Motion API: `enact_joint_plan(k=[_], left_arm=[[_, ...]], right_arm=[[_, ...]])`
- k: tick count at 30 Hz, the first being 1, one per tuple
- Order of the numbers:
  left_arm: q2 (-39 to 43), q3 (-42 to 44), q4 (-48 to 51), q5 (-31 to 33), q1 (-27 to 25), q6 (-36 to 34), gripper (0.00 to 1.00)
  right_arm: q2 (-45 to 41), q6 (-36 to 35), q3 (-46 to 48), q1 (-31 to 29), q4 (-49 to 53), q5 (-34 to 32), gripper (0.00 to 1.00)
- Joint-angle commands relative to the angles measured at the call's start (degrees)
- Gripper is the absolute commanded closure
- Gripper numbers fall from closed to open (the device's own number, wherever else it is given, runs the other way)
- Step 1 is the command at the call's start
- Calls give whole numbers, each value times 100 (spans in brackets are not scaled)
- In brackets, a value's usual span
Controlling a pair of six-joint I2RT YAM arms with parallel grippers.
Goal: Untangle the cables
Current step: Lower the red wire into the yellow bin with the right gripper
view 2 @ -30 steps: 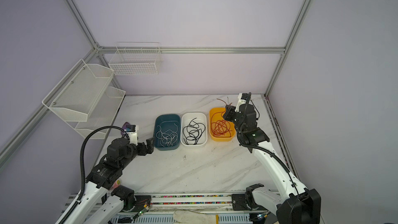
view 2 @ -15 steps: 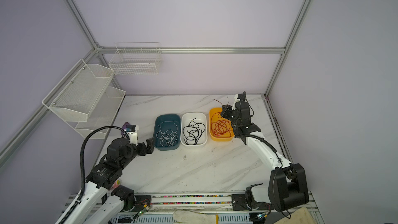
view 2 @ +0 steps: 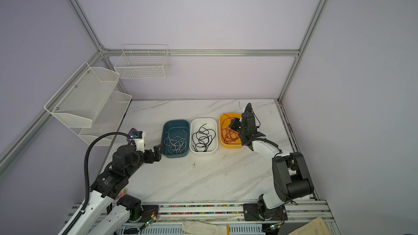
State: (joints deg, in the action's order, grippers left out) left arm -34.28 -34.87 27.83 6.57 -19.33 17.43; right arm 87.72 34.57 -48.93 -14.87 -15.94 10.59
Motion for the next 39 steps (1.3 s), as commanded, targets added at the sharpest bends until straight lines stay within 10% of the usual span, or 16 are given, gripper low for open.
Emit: enact_joint_plan(k=[1, 17, 29, 39], left_arm=[[-7, 235, -247, -53, -42, 15, 0], [-53, 244, -246, -59, -39, 15, 0], [-73, 242, -251, -77, -42, 15, 0], [-58, 235, -251, -105, -44, 9, 0]], right_arm=[[146, 94, 123, 27, -387, 66, 100], [863, 189, 149, 138, -454, 300, 100], [413, 261, 188, 234, -105, 262, 67], [-410, 181, 128, 265, 415, 76, 59]])
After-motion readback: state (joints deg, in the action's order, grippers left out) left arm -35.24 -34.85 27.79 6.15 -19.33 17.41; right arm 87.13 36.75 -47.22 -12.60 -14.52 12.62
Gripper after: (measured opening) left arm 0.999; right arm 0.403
